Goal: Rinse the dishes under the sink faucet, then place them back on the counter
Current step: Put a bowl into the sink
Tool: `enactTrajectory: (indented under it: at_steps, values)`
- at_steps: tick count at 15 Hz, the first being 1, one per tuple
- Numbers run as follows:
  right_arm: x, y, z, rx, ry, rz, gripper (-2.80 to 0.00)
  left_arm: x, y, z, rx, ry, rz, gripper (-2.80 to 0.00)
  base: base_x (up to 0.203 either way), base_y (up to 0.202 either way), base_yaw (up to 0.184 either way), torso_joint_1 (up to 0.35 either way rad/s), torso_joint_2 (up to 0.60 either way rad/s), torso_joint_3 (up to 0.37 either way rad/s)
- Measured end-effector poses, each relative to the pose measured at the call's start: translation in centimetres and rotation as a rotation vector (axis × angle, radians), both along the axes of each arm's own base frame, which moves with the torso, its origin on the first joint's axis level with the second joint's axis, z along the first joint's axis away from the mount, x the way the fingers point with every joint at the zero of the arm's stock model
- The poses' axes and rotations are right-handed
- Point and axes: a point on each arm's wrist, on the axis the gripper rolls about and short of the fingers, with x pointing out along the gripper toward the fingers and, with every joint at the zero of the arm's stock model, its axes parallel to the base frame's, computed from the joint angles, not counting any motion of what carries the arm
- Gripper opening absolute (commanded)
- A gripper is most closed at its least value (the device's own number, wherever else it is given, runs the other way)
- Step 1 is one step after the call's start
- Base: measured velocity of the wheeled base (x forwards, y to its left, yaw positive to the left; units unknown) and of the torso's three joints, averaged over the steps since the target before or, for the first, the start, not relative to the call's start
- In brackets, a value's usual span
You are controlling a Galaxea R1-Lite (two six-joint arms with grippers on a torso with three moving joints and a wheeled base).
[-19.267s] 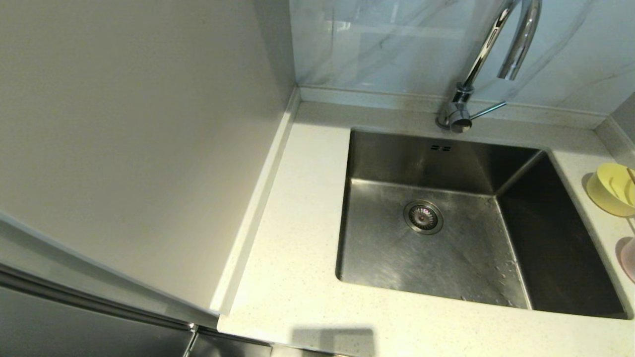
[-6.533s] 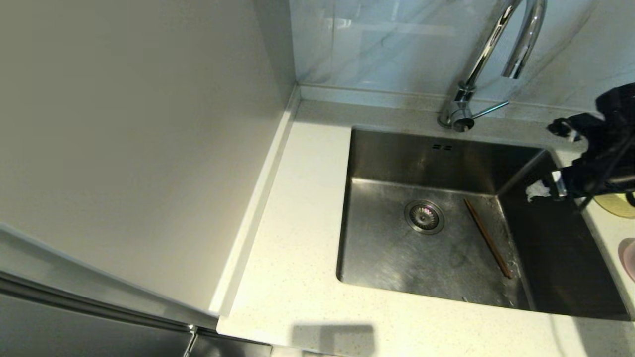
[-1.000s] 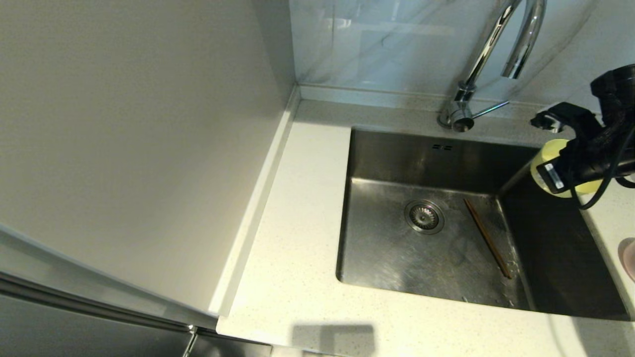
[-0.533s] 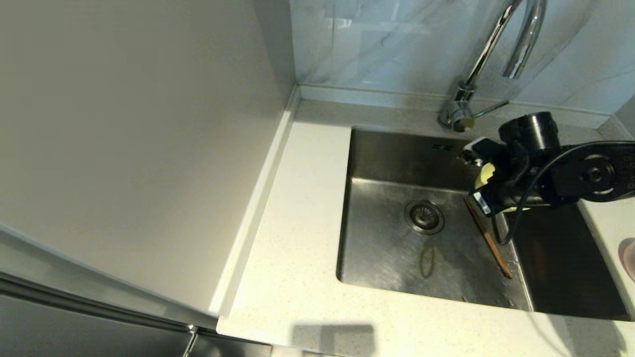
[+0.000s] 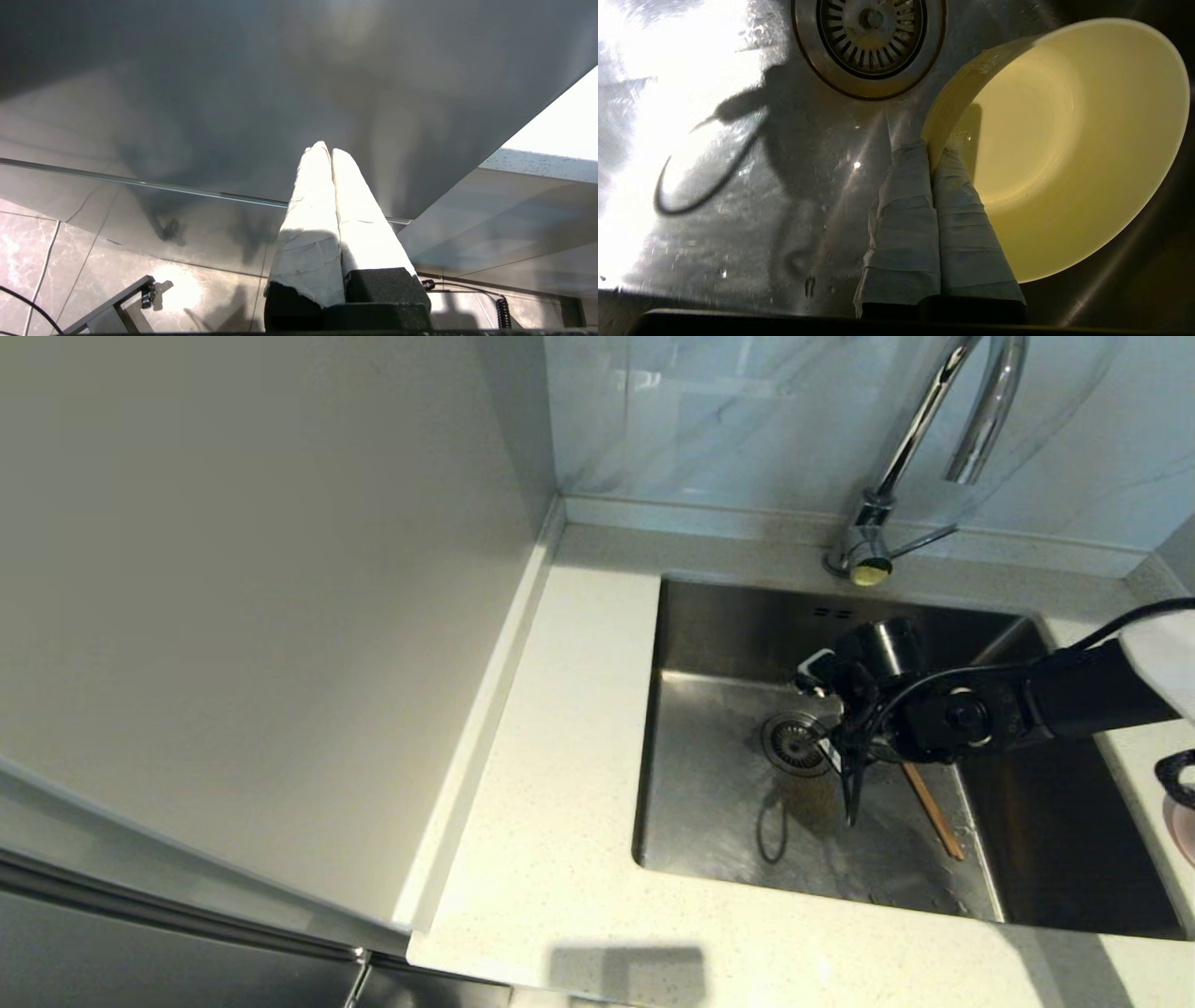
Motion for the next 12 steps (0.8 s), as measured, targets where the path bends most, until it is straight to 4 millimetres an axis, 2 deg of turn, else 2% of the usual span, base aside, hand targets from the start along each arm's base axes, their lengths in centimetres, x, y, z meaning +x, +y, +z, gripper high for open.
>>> enactTrajectory:
  at_steps: [6, 12]
  values:
    - [2.3, -0.4, -4.7, -0.008, 0.082, -0.044, -2.80, 0.0, 0.0, 0.0, 0.000, 0.000, 0.000, -2.80, 0.000, 0.000, 0.000, 0.000, 0.00, 0.000]
    - [3.9, -0.9, -7.0, -0.014, 0.107, -0.064, -2.80, 0.0, 0.0, 0.0, 0.000, 0.000, 0.000, -2.80, 0.000, 0.000, 0.000, 0.000, 0.00, 0.000]
